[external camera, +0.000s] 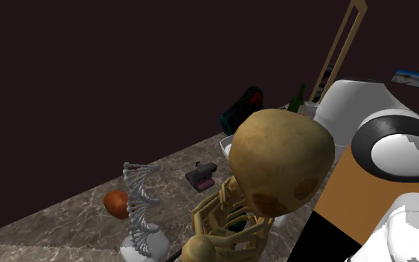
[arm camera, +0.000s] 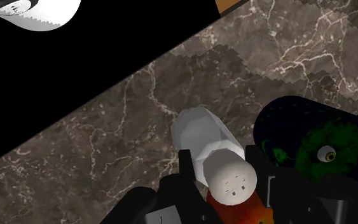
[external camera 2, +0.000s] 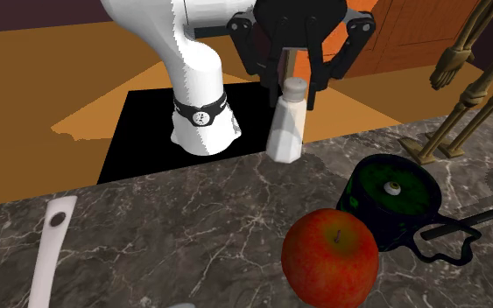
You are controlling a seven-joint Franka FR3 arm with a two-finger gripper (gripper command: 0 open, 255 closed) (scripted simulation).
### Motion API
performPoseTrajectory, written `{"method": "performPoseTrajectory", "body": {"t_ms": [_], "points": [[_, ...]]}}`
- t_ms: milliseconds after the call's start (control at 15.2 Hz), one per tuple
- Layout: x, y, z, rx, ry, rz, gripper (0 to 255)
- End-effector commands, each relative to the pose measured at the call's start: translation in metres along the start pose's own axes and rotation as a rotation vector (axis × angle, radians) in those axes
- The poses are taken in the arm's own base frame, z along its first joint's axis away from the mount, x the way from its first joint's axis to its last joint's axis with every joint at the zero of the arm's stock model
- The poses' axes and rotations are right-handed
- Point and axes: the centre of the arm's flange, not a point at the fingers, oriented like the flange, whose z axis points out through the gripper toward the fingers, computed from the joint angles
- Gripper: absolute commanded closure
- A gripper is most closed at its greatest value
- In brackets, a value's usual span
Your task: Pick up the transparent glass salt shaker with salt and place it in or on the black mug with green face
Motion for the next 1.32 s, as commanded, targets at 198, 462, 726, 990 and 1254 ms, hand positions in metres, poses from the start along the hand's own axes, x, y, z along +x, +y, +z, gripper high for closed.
{"method": "performPoseTrajectory", "body": {"t_ms": [198, 462, 726, 990, 1254], "points": [[0.0, -0.003, -0.027, 0.0, 0.0, 0.0, 255], [0.0, -0.004, -0.048, 0.0, 0.0, 0.0, 255], [0.0, -0.006, -0.069, 0.0, 0.0, 0.0, 255], [0.0, -0.007, -0.09, 0.0, 0.0, 0.0, 255], [0.015, -0.044, -0.098, 0.0, 0.0, 0.0, 255]]}}
